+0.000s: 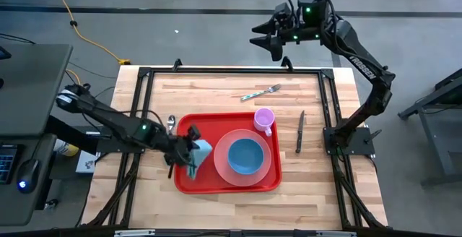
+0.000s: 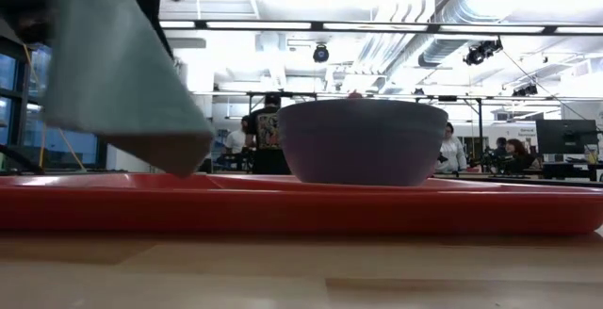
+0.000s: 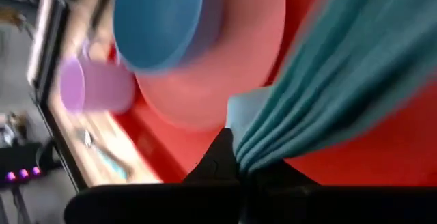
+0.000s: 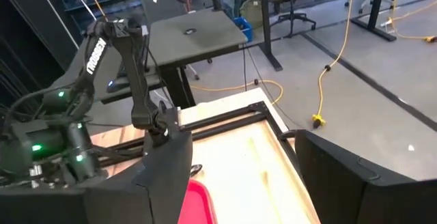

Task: Set up tray
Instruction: Put the blue napkin on the red serving tray to the left of the pink plate

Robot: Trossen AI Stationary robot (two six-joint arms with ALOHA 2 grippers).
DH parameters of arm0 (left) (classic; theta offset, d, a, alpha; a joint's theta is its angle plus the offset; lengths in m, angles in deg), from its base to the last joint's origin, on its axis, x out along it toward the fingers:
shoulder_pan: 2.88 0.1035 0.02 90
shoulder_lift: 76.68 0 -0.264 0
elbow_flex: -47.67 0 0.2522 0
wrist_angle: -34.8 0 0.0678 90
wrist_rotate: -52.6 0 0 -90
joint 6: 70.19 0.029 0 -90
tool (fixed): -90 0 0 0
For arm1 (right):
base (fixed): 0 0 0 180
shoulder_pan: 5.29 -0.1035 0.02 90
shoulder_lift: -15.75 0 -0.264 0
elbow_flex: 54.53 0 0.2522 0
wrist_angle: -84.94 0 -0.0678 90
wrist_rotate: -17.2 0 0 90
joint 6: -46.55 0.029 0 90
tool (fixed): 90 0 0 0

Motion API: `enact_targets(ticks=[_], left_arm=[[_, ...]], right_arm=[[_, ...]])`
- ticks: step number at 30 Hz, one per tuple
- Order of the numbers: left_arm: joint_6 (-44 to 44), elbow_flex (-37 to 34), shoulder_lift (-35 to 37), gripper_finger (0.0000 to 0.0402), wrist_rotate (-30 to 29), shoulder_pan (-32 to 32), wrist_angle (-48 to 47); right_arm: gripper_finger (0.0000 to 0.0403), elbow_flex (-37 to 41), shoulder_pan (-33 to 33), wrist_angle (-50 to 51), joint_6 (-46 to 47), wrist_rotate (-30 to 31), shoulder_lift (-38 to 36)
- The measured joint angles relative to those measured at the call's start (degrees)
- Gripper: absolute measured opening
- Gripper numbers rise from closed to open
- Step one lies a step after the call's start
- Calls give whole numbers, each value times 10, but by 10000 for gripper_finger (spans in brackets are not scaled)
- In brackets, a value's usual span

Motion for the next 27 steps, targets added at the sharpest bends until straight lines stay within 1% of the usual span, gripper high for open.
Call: enact_targets(ticks=[4,9,10,13,16,18,23,26,27], left_arm=[[10,0,-38,23,-15,-20,4],[25,-19,-101,23,-16,-21,22],[34,-21,-112,23,-23,-21,19],[54,-23,-135,23,-68,-21,15],[50,-23,-134,23,-115,-21,8],[34,-22,-135,23,-133,-14,-2],[-31,-23,-135,23,-135,4,-53],[-39,-23,-135,23,-133,5,-53],[-34,-23,-135,23,-124,5,-50]], right_arm=[[239,0,0,9,-2,0,0],[239,0,0,9,-4,0,0],[239,0,0,9,-4,0,0],[239,0,0,9,-4,0,0],[239,0,0,10,-4,0,0],[239,0,0,11,-4,0,0],[239,0,0,13,-6,-1,0],[239,0,0,13,-7,-1,0],[239,0,0,13,-7,-1,0]])
